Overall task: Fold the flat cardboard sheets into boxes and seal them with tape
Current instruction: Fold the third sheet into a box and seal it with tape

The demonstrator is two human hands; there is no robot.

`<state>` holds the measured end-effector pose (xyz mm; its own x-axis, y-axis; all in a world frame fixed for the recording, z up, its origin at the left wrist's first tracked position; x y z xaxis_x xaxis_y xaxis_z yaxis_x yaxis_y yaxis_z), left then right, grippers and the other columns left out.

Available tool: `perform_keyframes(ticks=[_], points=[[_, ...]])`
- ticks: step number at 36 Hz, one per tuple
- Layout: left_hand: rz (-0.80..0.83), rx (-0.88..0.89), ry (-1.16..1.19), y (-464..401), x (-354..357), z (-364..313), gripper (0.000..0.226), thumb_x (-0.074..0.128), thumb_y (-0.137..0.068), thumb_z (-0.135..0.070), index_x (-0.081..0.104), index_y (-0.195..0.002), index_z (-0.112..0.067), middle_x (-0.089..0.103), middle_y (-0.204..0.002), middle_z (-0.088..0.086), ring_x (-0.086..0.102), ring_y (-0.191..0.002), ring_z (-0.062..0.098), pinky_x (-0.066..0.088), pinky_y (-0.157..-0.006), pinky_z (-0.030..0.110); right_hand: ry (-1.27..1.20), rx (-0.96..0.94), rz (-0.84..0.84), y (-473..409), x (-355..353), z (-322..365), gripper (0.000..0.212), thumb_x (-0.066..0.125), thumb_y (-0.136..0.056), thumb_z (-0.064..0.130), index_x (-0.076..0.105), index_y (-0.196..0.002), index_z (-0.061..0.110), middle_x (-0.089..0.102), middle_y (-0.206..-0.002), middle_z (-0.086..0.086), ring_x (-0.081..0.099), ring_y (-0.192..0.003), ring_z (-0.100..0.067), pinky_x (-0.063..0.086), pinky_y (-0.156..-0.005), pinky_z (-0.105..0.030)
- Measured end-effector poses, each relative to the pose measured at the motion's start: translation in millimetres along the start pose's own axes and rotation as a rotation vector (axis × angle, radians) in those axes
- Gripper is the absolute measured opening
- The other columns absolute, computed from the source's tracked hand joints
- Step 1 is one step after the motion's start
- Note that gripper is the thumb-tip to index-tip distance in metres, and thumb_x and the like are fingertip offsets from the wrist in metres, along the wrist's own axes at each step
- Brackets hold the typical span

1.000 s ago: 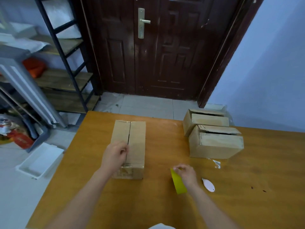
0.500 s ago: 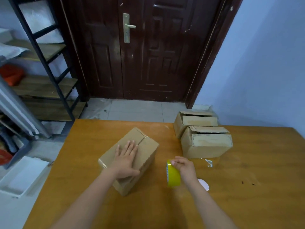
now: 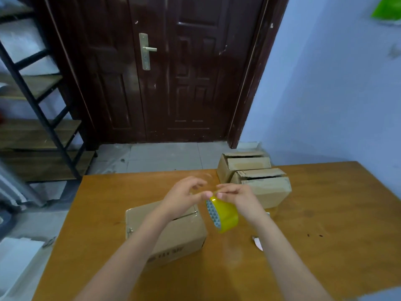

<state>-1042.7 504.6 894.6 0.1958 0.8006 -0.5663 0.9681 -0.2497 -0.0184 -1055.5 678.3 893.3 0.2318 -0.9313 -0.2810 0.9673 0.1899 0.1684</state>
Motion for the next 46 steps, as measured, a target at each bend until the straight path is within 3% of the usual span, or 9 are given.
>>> perform_keyframes(ticks=[5,13,17,23,28,31,33,41,46], points=[[0.016,0.097,0.022,-16,7,-25,0.022,0.075,-0.075,-0.037,0.066,-0.080,-0.018,0.064,-0.082,-0.005,0.060,-0.082,0.013,0.050,-0.075,0.030,-0.003,-0.039,0.013,4,-1,16,0.016,0.071,-0.075,-0.001,0.073,-0.076,0.015,0.068,-0.103,-0.009,0.063,-0.094,-0.012,0.047,-0.092,-0.027],[-0.014,0.151,-0.063,-24,6,-38,0.031,0.070,-0.083,-0.022,0.049,-0.061,-0.024,0.055,-0.066,-0.004,0.049,-0.068,0.016,0.037,-0.064,0.031,0.152,-0.055,-0.073,7,-9,27,0.013,0.068,-0.084,0.008,0.074,-0.093,0.002,0.071,-0.090,-0.015,0.060,-0.082,-0.016,0.047,-0.078,-0.031],[-0.032,0.166,-0.117,-26,4,-39,0.029,0.064,-0.088,-0.024,0.046,-0.065,-0.025,0.060,-0.070,0.005,0.053,-0.070,0.025,0.042,-0.065,0.037,0.172,-0.042,-0.119,14,-7,35,0.016,0.060,-0.089,0.010,0.073,-0.099,0.006,0.066,-0.081,-0.004,0.054,-0.075,-0.010,0.040,-0.065,-0.019],[-0.081,0.143,0.025,-38,-7,-43,0.020,0.061,-0.089,-0.013,0.056,-0.072,-0.019,0.063,-0.076,-0.004,0.059,-0.071,0.018,0.053,-0.073,0.039,0.006,0.004,-0.077,25,3,47,0.042,0.047,-0.098,0.026,0.047,-0.136,0.011,0.038,-0.146,0.005,0.040,-0.129,-0.008,0.038,-0.098,-0.018],[-0.066,0.030,0.181,-50,-11,-44,0.026,0.062,-0.088,-0.009,0.052,-0.065,-0.016,0.057,-0.070,0.010,0.053,-0.064,0.021,0.053,-0.069,0.043,-0.068,0.017,-0.126,36,7,50,0.078,0.054,-0.091,0.040,0.008,-0.151,0.021,0.032,-0.150,0.007,0.032,-0.137,-0.010,0.028,-0.114,-0.035],[-0.082,-0.059,0.333,-52,-16,-41,0.024,0.061,-0.090,-0.010,0.051,-0.067,-0.011,0.053,-0.073,0.016,0.054,-0.066,0.023,0.055,-0.060,0.034,-0.098,-0.010,-0.152,45,1,56,0.059,0.055,-0.091,0.039,0.032,-0.143,0.022,0.048,-0.133,0.007,0.048,-0.121,-0.010,0.043,-0.097,-0.024],[-0.081,-0.121,0.446,-53,-18,-38,0.023,0.058,-0.092,-0.011,0.050,-0.071,-0.010,0.053,-0.076,0.018,0.057,-0.067,0.026,0.057,-0.054,0.027,-0.059,-0.083,-0.138,52,-1,61,0.029,0.060,-0.088,0.042,0.058,-0.112,0.027,0.064,-0.112,0.000,0.062,-0.099,-0.013,0.050,-0.079,-0.022],[0.269,-0.454,0.940,-50,-1,-25,0.018,0.043,-0.096,-0.006,0.060,-0.100,0.000,0.068,-0.087,0.015,0.070,-0.063,0.019,0.058,-0.054,0.028,-0.208,-0.331,-0.022,59,-9,76,0.039,0.072,-0.073,0.046,0.069,-0.099,0.017,0.069,-0.092,-0.004,0.063,-0.086,-0.018,0.052,-0.075,-0.027],[0.252,-0.438,0.782,-53,7,-20,0.021,0.039,-0.098,-0.002,0.059,-0.102,0.000,0.069,-0.082,0.014,0.069,-0.065,0.022,0.058,-0.054,0.029,-0.201,-0.321,-0.153,50,1,78,0.010,0.061,-0.081,0.025,0.066,-0.083,0.016,0.066,-0.072,0.006,0.060,-0.068,-0.009,0.049,-0.060,-0.018]])
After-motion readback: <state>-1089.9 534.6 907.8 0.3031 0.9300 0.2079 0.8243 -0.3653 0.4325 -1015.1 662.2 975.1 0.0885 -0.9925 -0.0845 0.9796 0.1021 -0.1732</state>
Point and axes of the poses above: each hand's wrist, its own y-axis away from the middle knuckle, its own x-axis out of the palm, z = x × y, the point moved 4 cm from there along -y, towards the middle knuckle
